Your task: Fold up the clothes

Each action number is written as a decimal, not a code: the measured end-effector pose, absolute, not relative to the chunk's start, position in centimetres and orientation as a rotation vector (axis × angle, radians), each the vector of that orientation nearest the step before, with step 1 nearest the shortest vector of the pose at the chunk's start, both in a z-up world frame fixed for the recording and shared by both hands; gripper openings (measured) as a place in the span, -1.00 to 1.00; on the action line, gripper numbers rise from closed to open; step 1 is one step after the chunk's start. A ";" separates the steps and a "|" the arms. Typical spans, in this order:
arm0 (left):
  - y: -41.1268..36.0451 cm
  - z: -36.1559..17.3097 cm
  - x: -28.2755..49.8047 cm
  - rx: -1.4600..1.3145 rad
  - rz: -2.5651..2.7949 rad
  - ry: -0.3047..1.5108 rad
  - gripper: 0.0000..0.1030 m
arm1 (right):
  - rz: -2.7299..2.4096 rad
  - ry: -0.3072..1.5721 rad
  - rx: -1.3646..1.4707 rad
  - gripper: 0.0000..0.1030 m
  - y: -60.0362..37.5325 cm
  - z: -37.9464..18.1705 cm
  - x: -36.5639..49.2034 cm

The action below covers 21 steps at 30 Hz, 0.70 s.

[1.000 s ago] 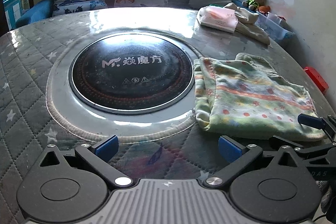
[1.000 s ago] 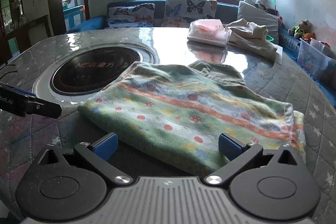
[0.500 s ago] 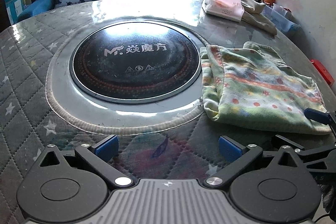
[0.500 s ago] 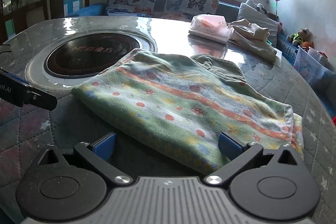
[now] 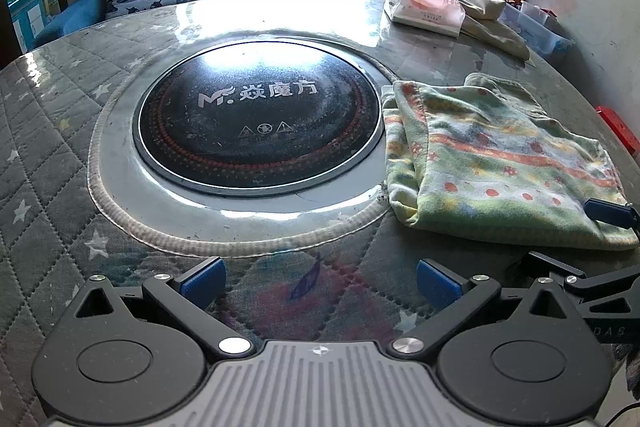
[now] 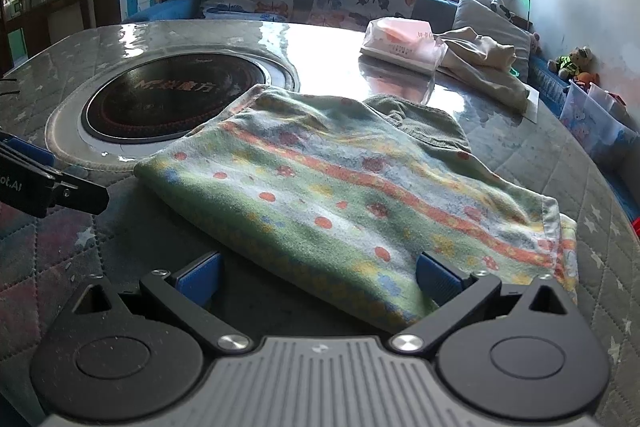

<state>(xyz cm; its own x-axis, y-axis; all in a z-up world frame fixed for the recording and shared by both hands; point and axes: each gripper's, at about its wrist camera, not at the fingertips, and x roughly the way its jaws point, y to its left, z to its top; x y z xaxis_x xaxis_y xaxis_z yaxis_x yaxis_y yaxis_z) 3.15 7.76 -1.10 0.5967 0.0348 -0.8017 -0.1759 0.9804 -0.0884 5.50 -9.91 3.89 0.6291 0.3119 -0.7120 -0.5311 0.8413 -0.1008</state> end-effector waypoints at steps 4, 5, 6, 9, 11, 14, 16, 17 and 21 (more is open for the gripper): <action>7.8 -1.1 3.1 -0.168 0.120 0.921 1.00 | 0.487 0.758 -0.322 1.00 -9.8 4.0 5.6; 7.8 -1.1 3.1 -0.169 0.119 0.920 1.00 | 0.485 0.759 -0.323 1.00 -9.7 4.0 5.6; 7.9 -1.1 3.1 -0.170 0.118 0.920 1.00 | 0.484 0.761 -0.324 1.00 -9.7 4.0 5.6; 7.9 -1.1 3.0 -0.173 0.115 0.918 1.00 | 0.479 0.767 -0.325 1.00 -9.6 4.0 5.6; 8.0 -1.1 3.0 -0.175 0.113 0.917 1.00 | 0.477 0.771 -0.327 1.00 -9.6 4.0 5.7; 8.1 -1.1 2.9 -0.181 0.109 0.914 1.00 | 0.474 0.780 -0.329 1.00 -9.5 4.1 5.8; 8.1 -1.0 2.9 -0.185 0.106 0.913 1.00 | 0.470 0.785 -0.332 1.00 -9.4 4.1 5.8; 8.2 -1.0 2.9 -0.186 0.105 0.912 1.00 | 0.469 0.789 -0.333 1.00 -9.3 4.2 5.8; 8.3 -1.0 2.9 -0.191 0.101 0.911 1.00 | 0.464 0.798 -0.338 1.00 -9.2 4.3 5.9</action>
